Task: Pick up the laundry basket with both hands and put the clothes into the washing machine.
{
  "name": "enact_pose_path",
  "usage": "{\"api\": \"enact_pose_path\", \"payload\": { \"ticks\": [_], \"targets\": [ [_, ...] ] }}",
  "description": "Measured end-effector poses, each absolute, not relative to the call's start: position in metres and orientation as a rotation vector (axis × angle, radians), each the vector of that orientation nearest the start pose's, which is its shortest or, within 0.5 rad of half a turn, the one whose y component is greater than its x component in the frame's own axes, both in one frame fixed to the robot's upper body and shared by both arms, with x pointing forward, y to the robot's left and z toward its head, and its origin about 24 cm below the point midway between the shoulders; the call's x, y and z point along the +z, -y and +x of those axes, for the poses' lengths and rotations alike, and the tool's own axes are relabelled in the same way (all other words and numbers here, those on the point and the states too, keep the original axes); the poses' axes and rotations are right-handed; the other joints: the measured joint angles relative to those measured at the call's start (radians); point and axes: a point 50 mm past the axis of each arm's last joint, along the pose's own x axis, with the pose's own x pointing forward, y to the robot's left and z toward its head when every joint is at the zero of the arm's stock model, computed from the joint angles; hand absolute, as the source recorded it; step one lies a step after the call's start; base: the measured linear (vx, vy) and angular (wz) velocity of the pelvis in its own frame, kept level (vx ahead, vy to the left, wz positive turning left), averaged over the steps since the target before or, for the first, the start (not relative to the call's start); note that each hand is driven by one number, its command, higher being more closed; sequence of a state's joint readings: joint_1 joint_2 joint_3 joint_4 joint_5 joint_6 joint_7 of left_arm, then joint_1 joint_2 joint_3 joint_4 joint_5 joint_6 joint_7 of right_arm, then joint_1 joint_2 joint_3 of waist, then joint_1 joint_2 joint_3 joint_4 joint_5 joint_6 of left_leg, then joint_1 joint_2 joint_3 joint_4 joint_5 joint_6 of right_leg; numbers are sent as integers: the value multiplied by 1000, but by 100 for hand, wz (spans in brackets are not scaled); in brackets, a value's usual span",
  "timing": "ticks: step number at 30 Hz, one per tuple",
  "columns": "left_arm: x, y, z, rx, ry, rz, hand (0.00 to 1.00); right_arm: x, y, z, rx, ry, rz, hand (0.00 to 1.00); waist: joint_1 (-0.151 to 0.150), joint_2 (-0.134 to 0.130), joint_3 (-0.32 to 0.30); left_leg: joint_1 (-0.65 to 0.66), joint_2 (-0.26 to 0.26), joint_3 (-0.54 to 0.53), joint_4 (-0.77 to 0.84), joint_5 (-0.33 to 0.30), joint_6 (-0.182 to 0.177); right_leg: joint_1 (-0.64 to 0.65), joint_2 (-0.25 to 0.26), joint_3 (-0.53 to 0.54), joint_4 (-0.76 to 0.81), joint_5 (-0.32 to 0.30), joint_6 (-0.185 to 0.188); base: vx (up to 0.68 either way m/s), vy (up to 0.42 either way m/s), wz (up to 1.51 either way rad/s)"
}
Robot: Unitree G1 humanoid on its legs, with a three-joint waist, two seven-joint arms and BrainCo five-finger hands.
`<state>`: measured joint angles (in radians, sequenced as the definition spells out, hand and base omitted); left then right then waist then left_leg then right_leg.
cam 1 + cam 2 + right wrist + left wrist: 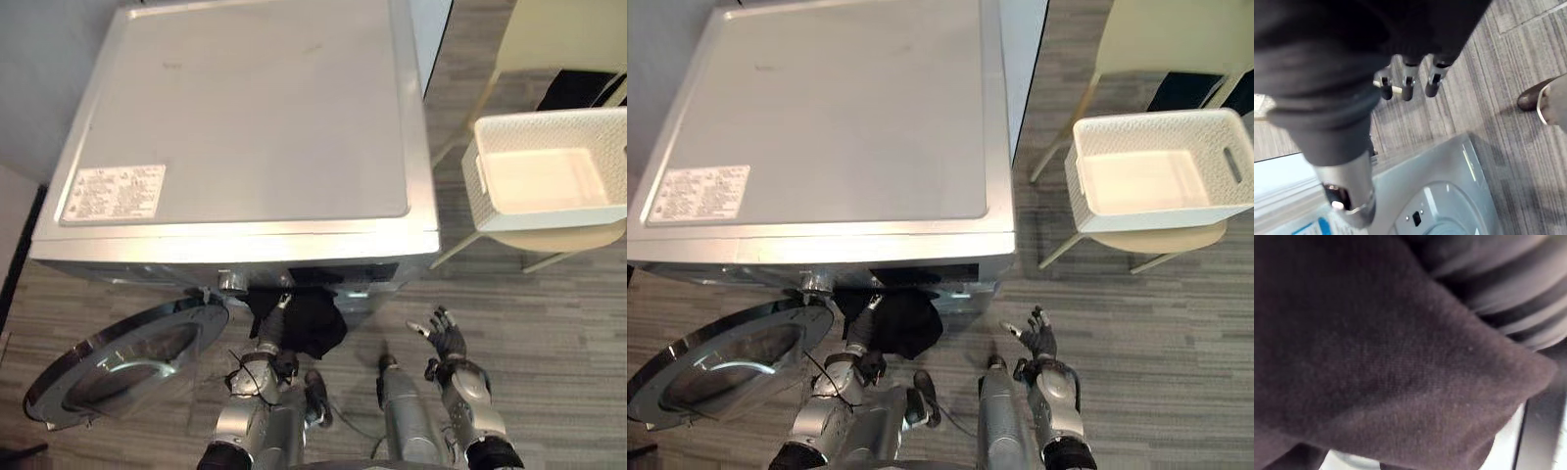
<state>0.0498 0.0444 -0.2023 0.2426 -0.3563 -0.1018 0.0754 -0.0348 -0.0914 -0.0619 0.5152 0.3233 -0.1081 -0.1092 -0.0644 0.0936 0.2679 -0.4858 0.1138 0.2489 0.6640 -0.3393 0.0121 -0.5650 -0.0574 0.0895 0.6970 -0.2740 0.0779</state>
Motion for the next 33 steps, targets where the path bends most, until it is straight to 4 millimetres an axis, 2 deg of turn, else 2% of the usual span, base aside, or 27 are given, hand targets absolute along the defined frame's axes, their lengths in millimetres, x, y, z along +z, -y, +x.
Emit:
{"api": "enact_pose_path", "payload": {
  "ticks": [3,5,7,10,12,13,15,16,19,21,25,27,30,33],
  "targets": [
    [-17,-124,233,-6,-219,-300,100,-41,186,237,-246,-306,249,0,6,0,45,-43,23,12,107,-74,-5,-36,5,10,75,-66,-1,-79,62,-17],
    [-15,-129,236,33,-215,-327,100,-35,180,236,-233,-272,273,0,14,-7,53,-88,38,27,158,-98,1,-93,10,23,129,-80,3,-27,25,-19],
    [-3,-139,252,100,-166,-371,100,-26,173,239,-230,-237,292,0,28,-14,84,-149,62,29,223,-120,6,-155,23,25,181,-92,1,-1,-1,-15],
    [12,-156,276,213,-101,-414,100,-8,170,247,-237,-158,313,0,29,-28,128,-208,106,49,296,-137,8,-219,43,22,241,-95,-3,22,-18,-15],
    [28,-163,293,262,-52,-454,100,2,171,250,-250,-115,320,0,30,-43,147,-245,143,82,331,-140,7,-261,57,23,263,-95,-3,30,-55,-18],
    [45,-168,307,289,-1,-477,100,8,173,253,-271,-88,333,0,30,-54,164,-269,165,92,350,-145,3,-285,70,21,271,-95,-3,20,-48,-20],
    [58,-171,318,298,33,-486,100,11,174,256,-289,-73,340,0,31,-61,169,-284,190,107,358,-161,5,-306,87,23,271,-95,-3,3,-55,-25],
    [75,-171,330,282,78,-476,100,13,177,256,-312,-55,355,0,29,-66,183,-293,203,113,365,-163,4,-316,95,23,269,-95,-3,-2,-58,-24],
    [99,-168,344,262,138,-481,100,13,181,255,-340,-53,378,0,29,-71,193,-312,222,118,364,-168,-2,-330,111,24,248,-95,-3,-2,-38,-19],
    [124,-165,356,233,192,-525,100,14,182,255,-348,-43,384,0,26,-82,205,-323,237,125,363,-168,-2,-341,124,24,236,-93,-6,11,-47,-18],
    [148,-168,374,235,219,-561,100,15,182,256,-348,-37,396,0,27,-98,227,-350,257,138,358,-168,-2,-366,133,15,220,-87,-13,32,-39,-4],
    [173,-168,388,227,241,-617,100,16,183,258,-351,-27,423,0,27,-104,250,-372,271,140,362,-168,-2,-378,142,10,208,-79,-15,24,-12,-7],
    [202,-170,399,209,281,-635,100,18,183,258,-360,-12,439,0,25,-118,269,-396,275,149,365,-167,-2,-404,143,11,207,-74,-16,42,14,-6],
    [216,-160,403,157,288,-674,100,17,185,258,-378,-12,466,0,35,-121,275,-411,289,167,375,-167,-1,-418,142,3,212,-74,-16,40,4,7]
  ]
}}
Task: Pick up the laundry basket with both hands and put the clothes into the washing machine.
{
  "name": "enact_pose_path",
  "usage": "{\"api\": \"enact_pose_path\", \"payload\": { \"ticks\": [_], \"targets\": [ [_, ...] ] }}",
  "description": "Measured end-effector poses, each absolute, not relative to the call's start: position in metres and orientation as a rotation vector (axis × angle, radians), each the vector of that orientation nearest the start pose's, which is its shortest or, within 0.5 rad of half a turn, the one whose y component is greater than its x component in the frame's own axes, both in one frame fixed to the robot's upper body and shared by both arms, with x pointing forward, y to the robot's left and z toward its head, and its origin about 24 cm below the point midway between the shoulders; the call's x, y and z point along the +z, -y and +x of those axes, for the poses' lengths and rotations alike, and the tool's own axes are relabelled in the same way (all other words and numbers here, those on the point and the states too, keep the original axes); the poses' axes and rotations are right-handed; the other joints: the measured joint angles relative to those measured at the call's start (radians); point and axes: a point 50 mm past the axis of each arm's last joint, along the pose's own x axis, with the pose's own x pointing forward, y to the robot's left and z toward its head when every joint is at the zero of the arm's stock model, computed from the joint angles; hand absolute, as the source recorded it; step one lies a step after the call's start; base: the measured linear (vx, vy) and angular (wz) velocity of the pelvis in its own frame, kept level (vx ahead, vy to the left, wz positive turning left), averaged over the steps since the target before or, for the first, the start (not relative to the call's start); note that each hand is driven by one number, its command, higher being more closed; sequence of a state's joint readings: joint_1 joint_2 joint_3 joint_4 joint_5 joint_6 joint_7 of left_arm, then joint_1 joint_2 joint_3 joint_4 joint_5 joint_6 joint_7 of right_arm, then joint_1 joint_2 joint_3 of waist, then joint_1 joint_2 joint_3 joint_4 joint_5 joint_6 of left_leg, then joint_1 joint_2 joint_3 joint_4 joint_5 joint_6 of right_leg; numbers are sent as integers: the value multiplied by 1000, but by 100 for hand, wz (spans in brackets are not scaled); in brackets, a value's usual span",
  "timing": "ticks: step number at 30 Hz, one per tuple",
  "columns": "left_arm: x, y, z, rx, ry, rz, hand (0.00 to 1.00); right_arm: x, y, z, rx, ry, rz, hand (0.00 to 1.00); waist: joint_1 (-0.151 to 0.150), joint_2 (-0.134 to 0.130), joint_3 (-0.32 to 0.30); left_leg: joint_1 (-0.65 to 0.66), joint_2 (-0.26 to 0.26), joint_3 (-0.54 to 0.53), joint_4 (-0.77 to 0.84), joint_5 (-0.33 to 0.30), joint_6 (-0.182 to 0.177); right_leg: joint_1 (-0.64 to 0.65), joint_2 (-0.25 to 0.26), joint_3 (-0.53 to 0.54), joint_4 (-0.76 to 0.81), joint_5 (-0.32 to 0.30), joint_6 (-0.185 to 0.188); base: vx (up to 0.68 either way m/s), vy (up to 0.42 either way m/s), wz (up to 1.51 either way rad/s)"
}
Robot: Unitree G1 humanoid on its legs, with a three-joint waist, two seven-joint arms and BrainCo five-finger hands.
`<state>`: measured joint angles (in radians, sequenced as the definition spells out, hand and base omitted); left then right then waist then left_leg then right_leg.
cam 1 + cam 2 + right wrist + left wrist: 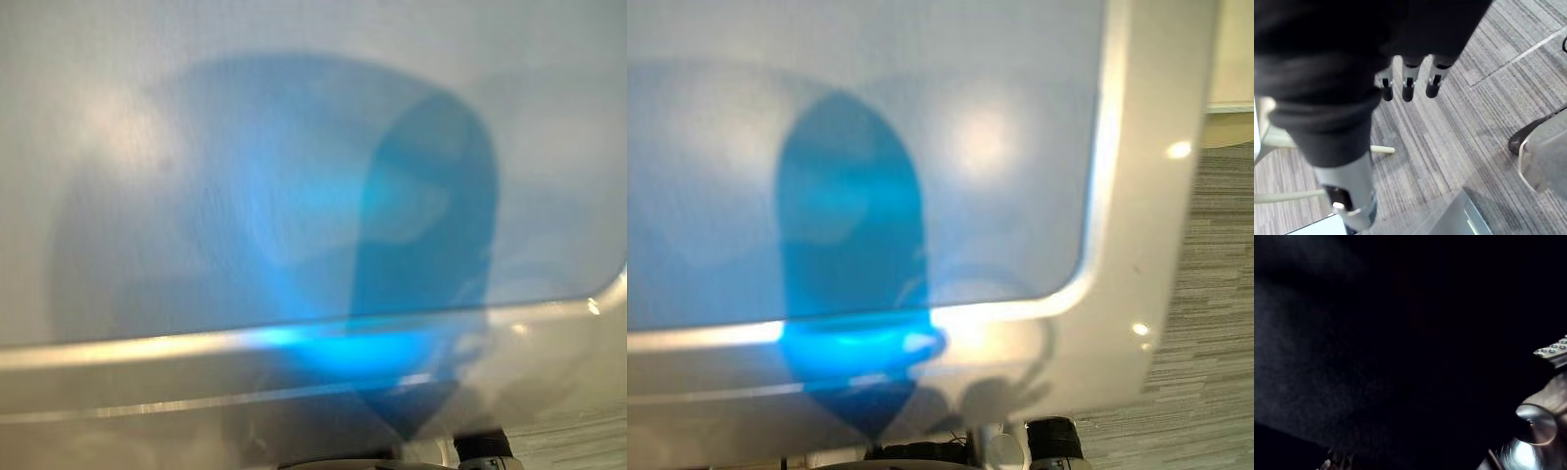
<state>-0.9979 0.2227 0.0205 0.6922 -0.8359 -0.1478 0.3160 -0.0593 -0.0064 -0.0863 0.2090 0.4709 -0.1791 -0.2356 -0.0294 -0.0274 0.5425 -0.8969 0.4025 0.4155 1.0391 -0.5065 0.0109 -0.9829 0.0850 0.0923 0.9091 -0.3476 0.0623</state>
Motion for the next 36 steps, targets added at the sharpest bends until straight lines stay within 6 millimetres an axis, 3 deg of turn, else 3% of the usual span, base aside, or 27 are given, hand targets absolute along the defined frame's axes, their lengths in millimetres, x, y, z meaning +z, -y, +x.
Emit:
{"api": "enact_pose_path", "payload": {
  "ticks": [5,8,9,13,17,22,31,34,36],
  "targets": [
    [253,-149,405,78,362,-491,100,14,195,252,-413,-8,462,0,7,-6,1,-41,4,0,22,0,1,-45,-4,-5,35,2,-4,-39,-26,7],
    [278,-159,402,166,477,-175,100,6,208,240,-456,-27,449,0,3,-13,5,-68,15,3,43,0,2,-81,0,-5,58,8,-14,-119,-56,-4],
    [285,-161,401,198,505,-108,0,4,212,236,-467,-29,441,0,4,-14,6,-75,17,3,46,0,2,-91,1,-7,65,11,-18,-100,-54,0],
    [307,-178,392,435,647,230,0,-2,229,222,-516,-25,405,0,-7,-16,7,-112,34,-1,75,8,15,-126,5,-16,84,16,-26,-110,-52,-3],
    [313,-171,391,559,694,599,0,-1,233,220,-517,-5,388,0,-9,-16,7,-130,37,-10,87,11,21,-133,6,-23,86,23,-23,-55,1,1],
    [314,-157,397,496,647,655,0,-3,226,223,-492,-24,400,0,-9,-16,6,-143,32,-19,102,15,28,-136,-10,-39,102,25,-23,-14,16,9],
    [305,-184,407,454,470,519,0,-11,218,224,-440,-77,424,0,-29,-17,6,-142,41,-19,102,22,41,-130,-1,-39,85,52,-18,-28,-5,-4],
    [293,-195,412,413,383,241,0,-12,217,224,-436,-88,439,0,-41,-17,6,-130,45,-15,84,31,51,-110,5,-40,52,77,-17,-55,12,-9],
    [278,-195,415,314,338,-168,0,-12,213,226,-432,-99,454,0,-43,-17,6,-102,45,1,71,33,54,-87,5,-34,30,83,-12,-53,8,-10]
  ]
}}
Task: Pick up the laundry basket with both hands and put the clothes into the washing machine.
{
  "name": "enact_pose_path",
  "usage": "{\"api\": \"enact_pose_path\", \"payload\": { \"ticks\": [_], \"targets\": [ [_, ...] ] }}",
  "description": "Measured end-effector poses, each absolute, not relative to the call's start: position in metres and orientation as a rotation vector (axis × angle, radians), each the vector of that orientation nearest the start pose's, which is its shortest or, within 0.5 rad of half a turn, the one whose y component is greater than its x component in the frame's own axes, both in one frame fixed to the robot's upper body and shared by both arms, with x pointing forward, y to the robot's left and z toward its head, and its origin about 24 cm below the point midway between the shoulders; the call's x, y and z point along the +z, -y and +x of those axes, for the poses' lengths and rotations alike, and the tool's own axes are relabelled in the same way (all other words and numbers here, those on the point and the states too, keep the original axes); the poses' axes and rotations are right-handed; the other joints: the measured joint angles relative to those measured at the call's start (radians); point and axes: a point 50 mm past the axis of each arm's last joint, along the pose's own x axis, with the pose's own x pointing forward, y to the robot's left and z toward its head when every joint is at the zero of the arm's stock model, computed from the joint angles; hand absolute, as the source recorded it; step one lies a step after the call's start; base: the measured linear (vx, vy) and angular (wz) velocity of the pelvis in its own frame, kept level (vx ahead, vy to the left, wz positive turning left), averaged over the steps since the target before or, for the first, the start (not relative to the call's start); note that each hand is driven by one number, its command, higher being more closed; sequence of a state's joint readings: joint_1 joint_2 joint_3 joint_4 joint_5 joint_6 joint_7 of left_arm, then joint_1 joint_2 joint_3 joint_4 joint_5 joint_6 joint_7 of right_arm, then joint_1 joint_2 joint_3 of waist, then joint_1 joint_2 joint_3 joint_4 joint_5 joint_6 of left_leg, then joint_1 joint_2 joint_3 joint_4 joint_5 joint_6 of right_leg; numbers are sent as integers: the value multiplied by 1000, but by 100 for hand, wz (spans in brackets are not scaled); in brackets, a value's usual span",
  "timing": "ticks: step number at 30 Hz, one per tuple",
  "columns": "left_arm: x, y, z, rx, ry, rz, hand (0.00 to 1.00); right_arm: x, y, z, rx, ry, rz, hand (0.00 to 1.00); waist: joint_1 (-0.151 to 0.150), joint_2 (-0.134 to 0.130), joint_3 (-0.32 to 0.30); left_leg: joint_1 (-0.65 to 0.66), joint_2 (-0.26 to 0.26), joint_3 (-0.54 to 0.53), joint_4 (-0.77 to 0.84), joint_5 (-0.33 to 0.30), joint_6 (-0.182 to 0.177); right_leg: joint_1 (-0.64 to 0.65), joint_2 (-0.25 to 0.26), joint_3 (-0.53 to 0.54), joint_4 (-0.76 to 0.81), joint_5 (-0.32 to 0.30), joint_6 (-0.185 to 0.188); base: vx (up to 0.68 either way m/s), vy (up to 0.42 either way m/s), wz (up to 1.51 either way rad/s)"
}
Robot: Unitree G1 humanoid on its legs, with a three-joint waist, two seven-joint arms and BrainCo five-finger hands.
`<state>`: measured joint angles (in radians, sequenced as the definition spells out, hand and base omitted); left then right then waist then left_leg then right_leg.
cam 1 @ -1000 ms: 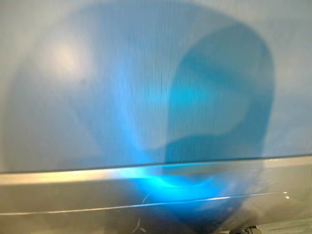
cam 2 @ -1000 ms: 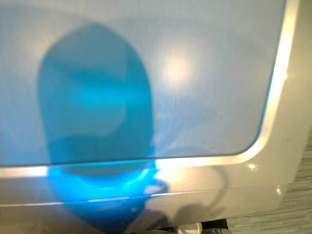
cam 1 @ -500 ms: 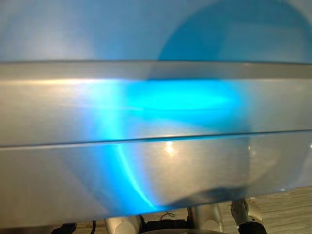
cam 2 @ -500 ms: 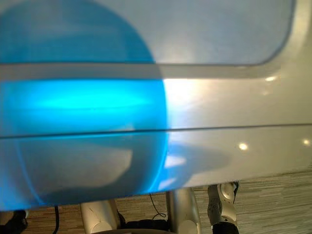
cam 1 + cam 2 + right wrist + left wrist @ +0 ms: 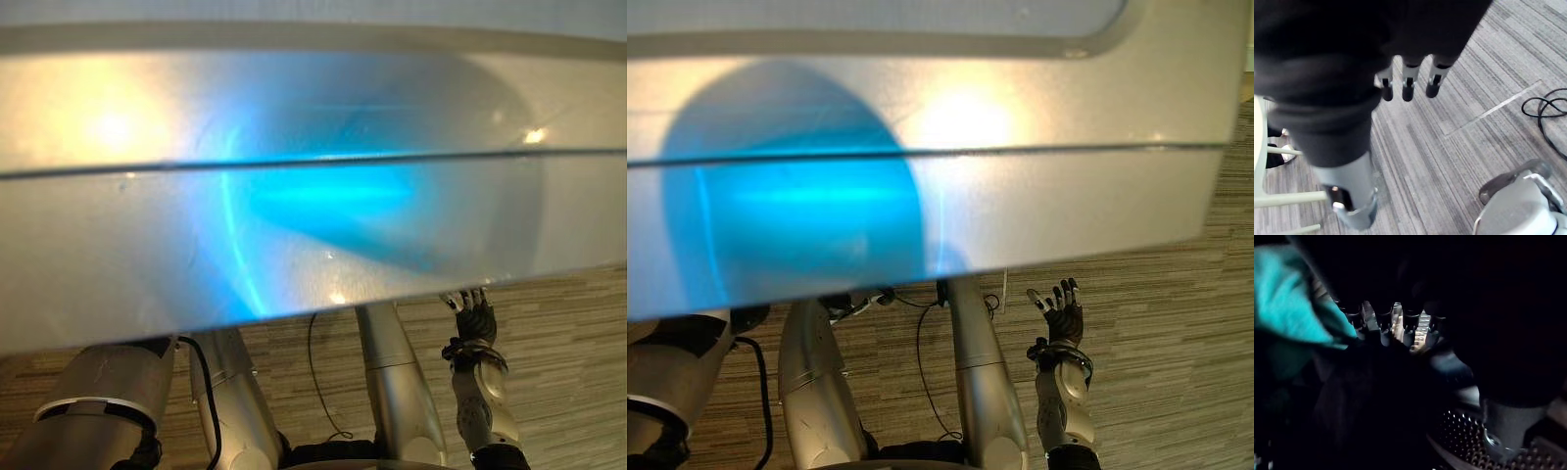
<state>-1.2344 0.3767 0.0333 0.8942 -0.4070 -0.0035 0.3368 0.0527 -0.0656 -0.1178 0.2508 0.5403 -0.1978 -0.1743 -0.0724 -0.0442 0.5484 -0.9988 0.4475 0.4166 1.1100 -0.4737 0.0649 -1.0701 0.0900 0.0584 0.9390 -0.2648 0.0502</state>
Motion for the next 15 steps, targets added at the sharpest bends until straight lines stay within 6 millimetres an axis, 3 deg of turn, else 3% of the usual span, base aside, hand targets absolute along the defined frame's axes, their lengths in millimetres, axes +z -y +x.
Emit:
{"api": "enact_pose_path", "payload": {
  "ticks": [3,4,10,15],
  "targets": [
    [251,-205,412,260,302,-516,0,-12,202,231,-414,-116,481,0,-6,0,0,65,-7,24,-31,0,0,52,0,18,-27,5,4,-32,-2,-10],
    [245,-207,410,259,302,-534,0,-13,201,231,-411,-122,482,0,-8,0,0,78,-9,28,-37,1,-2,64,0,23,-33,5,4,-6,-16,-9],
    [177,-237,388,355,238,-540,0,-12,200,231,-420,-129,471,0,-10,1,0,240,-24,54,-136,15,-26,206,1,26,-106,10,-4,28,-45,-3],
    [92,-244,345,420,64,-408,0,-14,196,230,-402,-152,432,0,-1,0,-1,450,-56,53,-257,32,-57,403,1,17,-183,9,-5,141,-28,2]
  ]
}}
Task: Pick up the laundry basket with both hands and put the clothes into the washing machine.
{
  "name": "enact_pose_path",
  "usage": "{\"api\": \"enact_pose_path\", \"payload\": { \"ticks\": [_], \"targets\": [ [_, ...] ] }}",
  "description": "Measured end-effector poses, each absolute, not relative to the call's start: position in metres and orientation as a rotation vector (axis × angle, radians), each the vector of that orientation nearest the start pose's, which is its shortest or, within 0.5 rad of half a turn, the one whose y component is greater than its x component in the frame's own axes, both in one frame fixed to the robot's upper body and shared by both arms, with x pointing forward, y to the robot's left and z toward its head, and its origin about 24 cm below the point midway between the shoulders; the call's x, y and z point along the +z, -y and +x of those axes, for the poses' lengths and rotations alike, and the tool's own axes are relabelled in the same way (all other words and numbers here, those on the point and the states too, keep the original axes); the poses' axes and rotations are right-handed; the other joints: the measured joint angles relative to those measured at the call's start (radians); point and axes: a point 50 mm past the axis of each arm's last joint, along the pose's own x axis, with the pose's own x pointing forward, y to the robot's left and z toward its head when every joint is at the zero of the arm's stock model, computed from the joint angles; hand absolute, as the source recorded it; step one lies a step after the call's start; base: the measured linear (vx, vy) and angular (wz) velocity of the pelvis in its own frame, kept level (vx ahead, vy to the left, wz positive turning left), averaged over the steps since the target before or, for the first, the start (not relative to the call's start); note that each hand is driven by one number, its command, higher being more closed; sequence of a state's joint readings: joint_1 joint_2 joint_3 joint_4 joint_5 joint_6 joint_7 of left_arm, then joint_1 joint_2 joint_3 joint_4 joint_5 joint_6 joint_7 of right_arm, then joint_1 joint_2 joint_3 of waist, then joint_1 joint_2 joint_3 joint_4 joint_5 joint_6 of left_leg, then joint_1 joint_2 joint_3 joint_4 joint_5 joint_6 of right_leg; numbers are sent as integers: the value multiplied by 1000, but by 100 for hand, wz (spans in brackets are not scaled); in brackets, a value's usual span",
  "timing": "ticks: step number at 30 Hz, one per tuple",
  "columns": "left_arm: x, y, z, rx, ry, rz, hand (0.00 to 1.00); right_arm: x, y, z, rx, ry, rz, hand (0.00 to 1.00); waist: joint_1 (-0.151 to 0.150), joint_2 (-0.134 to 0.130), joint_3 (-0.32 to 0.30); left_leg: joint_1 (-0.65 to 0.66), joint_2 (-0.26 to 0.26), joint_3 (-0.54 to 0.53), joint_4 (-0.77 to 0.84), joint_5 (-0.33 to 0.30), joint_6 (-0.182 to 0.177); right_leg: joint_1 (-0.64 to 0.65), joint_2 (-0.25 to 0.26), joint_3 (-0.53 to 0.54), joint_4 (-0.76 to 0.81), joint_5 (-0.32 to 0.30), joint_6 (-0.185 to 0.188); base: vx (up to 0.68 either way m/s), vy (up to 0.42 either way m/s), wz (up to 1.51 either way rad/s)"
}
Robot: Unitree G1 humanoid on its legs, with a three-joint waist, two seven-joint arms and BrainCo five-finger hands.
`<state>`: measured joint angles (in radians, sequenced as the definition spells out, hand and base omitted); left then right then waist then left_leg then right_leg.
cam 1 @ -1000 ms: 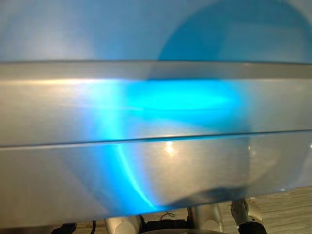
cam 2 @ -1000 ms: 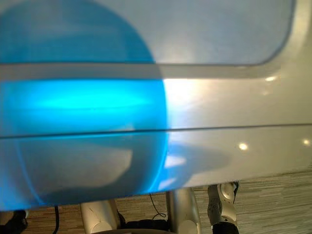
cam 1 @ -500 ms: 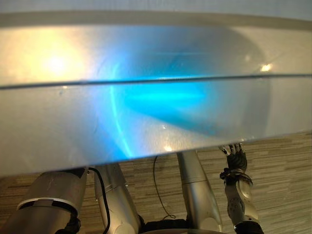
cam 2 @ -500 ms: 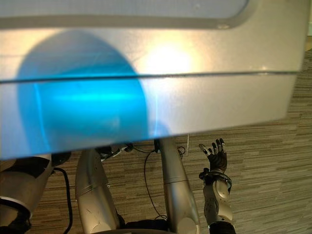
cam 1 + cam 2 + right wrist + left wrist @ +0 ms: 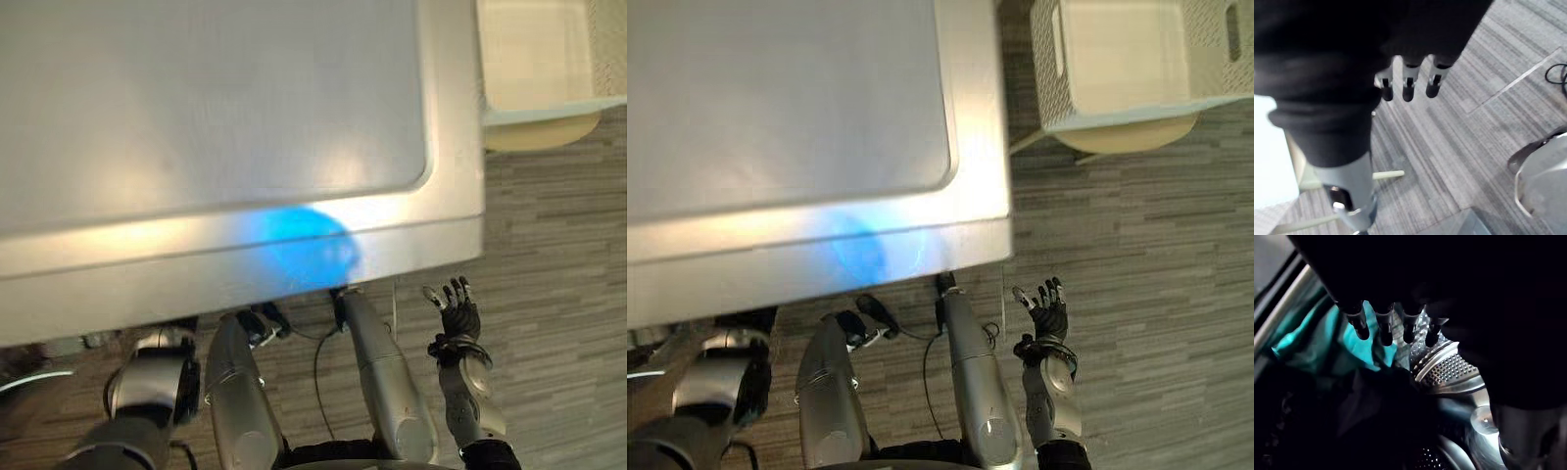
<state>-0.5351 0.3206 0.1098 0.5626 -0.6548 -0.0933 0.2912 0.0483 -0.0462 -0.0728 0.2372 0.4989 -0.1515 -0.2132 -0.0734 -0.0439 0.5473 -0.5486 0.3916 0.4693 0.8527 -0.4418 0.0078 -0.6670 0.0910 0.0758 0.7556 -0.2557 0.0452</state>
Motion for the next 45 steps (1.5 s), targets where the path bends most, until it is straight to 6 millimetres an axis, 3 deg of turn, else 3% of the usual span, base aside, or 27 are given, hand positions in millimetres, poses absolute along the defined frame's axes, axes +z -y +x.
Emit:
{"api": "enact_pose_path", "payload": {
  "ticks": [2,3,4,5,6,8,9,10,11,12,13,14,16,17,19,21,24,27,31,36,41,43,45],
  "targets": [
    [54,-234,324,444,-43,-425,0,-12,201,225,-417,-139,426,0,11,0,0,105,-22,-2,-70,11,-21,94,-8,-14,-26,2,-11,268,-46,31],
    [26,-216,299,437,-104,-488,0,-16,209,217,-448,-151,417,0,21,6,-8,193,-62,-14,-129,17,-31,56,-24,-69,133,45,-115,358,-56,43],
    [11,-209,289,454,-161,-510,0,-21,211,213,-462,-170,414,0,27,22,-35,204,-67,-21,-143,17,-32,17,-19,-77,169,4,-133,322,-58,46],
    [-4,-206,278,476,-220,-529,0,-26,211,212,-473,-195,419,0,30,19,-69,214,-69,-20,-155,20,-37,12,-1,-80,32,-6,-122,356,-70,31],
    [-26,-204,258,503,-306,-536,0,-32,213,212,-476,-219,400,0,29,34,-79,250,-76,-49,-140,11,-51,89,19,-79,-210,131,-132,363,-53,10],
    [-48,-204,235,535,-395,-529,0,-38,217,213,-477,-247,378,0,38,56,-86,240,-62,-98,-68,72,-54,152,37,-78,-269,139,-150,371,32,-14],
    [-70,-201,221,543,-500,-512,0,-47,222,210,-511,-286,376,0,48,52,-93,186,-92,-173,-31,55,-58,200,21,-37,-299,136,-155,365,113,4],
    [-77,-197,217,533,-537,-508,0,-51,222,209,-527,-303,388,0,45,49,-94,170,-127,-199,-56,42,-59,220,3,-31,-314,136,-155,434,173,57],
    [-92,-187,208,522,-618,-510,0,-58,229,209,-574,-333,401,0,31,44,-95,139,-198,-241,-180,45,-48,277,-42,-32,-357,135,-154,361,191,76],
    [-100,-178,203,504,-647,-481,0,-64,230,210,-595,-363,411,0,34,35,-101,147,-255,-248,-408,110,-34,324,-76,-36,-380,125,-137,361,180,64],
    [-106,-177,194,489,-674,-424,0,-68,230,212,-598,-384,409,0,39,35,-115,201,-267,-229,-551,274,-15,346,-78,-39,-377,109,-110,372,160,58],
    [-115,-172,182,441,-710,-357,0,-73,217,213,-580,-417,424,0,20,27,-155,260,-297,-208,-680,427,-8,314,-97,-40,-354,89,-79,288,97,56],
    [-115,-171,183,434,-697,-377,0,-73,207,219,-561,-419,445,0,46,35,-166,268,-281,-217,-710,433,-9,306,-79,-68,-446,98,-36,192,60,61],
    [-121,-174,180,427,-741,-369,0,-78,201,215,-554,-445,452,0,44,32,-176,291,-295,-231,-708,420,-27,364,-102,-72,-541,199,-32,100,16,45],
    [-133,-186,165,484,-802,-365,0,-86,197,210,-551,-493,448,0,49,51,-209,313,-283,-238,-708,416,-33,444,-83,-68,-643,244,-47,82,-49,-2],
    [-141,-194,150,509,-853,-366,0,-97,198,199,-568,-548,438,0,59,65,-231,361,-270,-219,-719,417,-45,494,-68,-44,-677,261,-54,-16,-84,-42],
    [-159,-188,109,487,-1030,-312,0,-113,214,166,-604,-645,365,0,63,116,-359,407,-271,-194,-763,413,-61,514,-62,-13,-722,267,-40,-44,-26,-32],
    [-164,-185,93,457,-1094,-272,0,-117,221,156,-589,-672,325,0,61,143,-385,450,-269,-175,-794,419,-71,546,-62,4,-744,271,-46,-55,-7,-19],
    [-165,-189,88,481,-1099,-273,0,-126,220,139,-603,-733,319,0,61,130,-404,463,-266,-193,-801,424,-79,569,-60,-19,-753,271,-46,1,-12,14],
    [-164,-199,84,518,-1098,-271,0,-130,216,133,-610,-756,330,0,64,81,-421,508,-266,-185,-817,429,-75,619,-60,-20,-777,273,-42,83,-2,0],
    [-164,-198,83,510,-1101,-262,0,-134,207,129,-601,-780,345,0,63,79,-421,521,-264,-190,-804,424,-79,646,-61,-44,-773,276,-47,79,4,1],
    [-164,-199,85,512,-1095,-264,0,-133,207,130,-588,-778,339,0,72,79,-414,487,-249,-196,-698,388,-84,644,-60,-51,-736,261,-37,19,-5,1],
    [-162,-198,92,498,-1069,-260,0,-130,212,136,-572,-759,316,0,69,91,-384,421,-229,-205,-531,344,-88,620,-58,-74,-640,208,-61,-114,-24,11]
  ]
}}
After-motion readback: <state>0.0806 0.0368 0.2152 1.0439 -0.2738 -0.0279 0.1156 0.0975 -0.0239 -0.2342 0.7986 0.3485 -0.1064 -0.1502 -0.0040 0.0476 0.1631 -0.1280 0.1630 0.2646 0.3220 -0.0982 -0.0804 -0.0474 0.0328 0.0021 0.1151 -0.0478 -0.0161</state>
